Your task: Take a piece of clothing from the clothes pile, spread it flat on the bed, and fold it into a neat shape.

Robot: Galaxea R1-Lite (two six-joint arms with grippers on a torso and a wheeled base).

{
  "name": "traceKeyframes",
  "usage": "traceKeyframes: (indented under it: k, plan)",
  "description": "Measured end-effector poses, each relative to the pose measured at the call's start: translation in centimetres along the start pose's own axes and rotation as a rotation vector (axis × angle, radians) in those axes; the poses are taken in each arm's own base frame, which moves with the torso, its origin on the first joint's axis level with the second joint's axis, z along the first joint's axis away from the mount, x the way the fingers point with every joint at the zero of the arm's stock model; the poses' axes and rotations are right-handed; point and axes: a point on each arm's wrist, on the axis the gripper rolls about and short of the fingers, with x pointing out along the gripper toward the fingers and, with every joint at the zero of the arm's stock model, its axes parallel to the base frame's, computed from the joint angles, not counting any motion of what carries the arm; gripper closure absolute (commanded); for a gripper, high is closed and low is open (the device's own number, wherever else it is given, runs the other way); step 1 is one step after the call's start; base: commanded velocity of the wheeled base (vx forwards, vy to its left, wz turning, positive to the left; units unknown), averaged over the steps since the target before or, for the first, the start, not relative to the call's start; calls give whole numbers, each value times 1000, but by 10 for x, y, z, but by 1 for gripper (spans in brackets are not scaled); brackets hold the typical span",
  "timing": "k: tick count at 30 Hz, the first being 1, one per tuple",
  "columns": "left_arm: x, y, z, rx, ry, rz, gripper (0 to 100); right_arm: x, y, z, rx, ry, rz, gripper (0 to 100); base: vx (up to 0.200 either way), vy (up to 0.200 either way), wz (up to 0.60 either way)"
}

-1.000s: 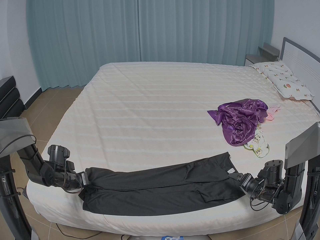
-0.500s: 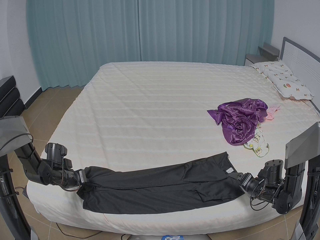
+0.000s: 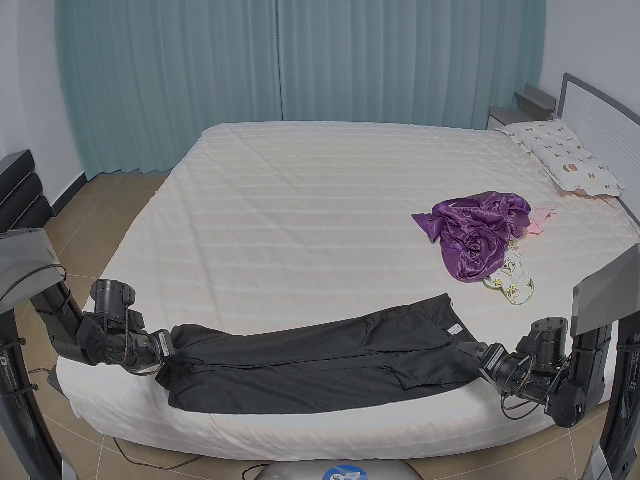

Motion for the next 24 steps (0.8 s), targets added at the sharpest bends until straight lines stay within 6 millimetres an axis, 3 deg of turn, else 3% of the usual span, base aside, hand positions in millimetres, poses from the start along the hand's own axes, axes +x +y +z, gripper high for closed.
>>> traceKeyframes:
  k: [11, 21, 24]
  plan:
    - [-20, -43, -5, -19, 21, -22, 100, -1, 0, 0, 1, 0, -1, 0, 0, 0, 0]
    - [-24, -80, -8, 2, 29, -12, 100, -1, 0, 0, 0, 1, 1, 0, 0, 0, 0]
    - [-25, -86, -10, 1, 47, -9, 100, -1, 0, 0, 0, 1, 2, 0, 0, -200, 0]
